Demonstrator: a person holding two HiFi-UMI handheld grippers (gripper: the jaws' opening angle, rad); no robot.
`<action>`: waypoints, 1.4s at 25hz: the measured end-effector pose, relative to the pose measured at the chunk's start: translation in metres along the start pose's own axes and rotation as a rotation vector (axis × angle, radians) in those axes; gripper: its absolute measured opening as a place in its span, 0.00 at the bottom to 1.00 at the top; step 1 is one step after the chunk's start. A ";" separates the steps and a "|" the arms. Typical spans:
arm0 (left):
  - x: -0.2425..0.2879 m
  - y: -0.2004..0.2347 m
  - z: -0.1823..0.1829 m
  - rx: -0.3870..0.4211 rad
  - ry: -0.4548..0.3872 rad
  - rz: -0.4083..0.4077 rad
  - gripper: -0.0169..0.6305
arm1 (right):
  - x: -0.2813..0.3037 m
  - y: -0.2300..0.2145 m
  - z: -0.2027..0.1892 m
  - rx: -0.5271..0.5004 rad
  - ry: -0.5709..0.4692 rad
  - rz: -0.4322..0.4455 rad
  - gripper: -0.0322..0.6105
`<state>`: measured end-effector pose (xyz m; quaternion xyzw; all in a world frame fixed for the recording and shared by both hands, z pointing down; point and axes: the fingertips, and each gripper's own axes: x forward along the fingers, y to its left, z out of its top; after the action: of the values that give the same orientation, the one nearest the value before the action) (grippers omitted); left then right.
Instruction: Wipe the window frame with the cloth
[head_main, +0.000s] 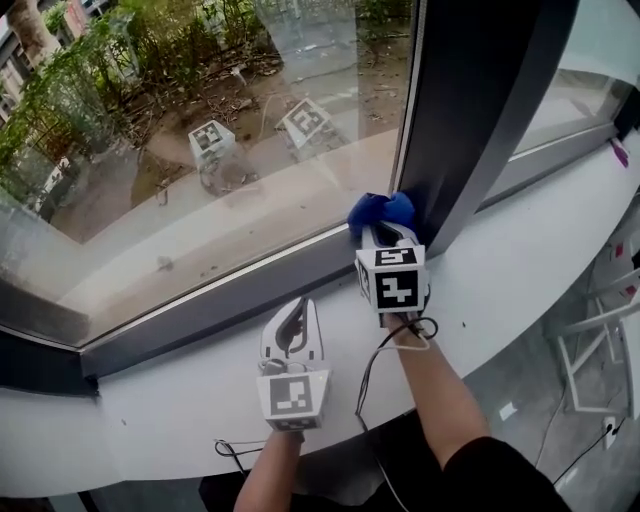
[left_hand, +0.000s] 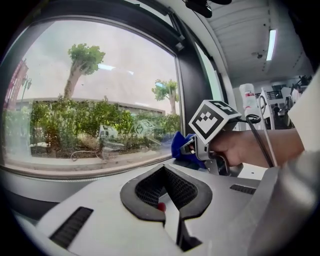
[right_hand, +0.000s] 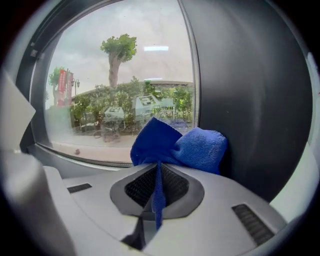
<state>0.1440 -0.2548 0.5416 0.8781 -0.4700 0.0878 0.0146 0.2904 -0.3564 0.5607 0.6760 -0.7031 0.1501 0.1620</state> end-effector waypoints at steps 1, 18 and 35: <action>0.001 -0.002 0.000 0.001 0.000 -0.005 0.03 | 0.000 -0.005 0.001 0.021 -0.006 -0.010 0.08; 0.008 -0.005 0.007 -0.008 -0.023 -0.034 0.03 | -0.005 -0.023 0.023 0.201 -0.129 -0.101 0.08; 0.018 -0.010 0.027 -0.004 -0.065 -0.075 0.03 | -0.034 -0.032 0.079 0.062 -0.364 -0.229 0.08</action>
<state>0.1656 -0.2671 0.5182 0.8974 -0.4373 0.0578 0.0045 0.3221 -0.3609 0.4743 0.7721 -0.6343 0.0278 0.0277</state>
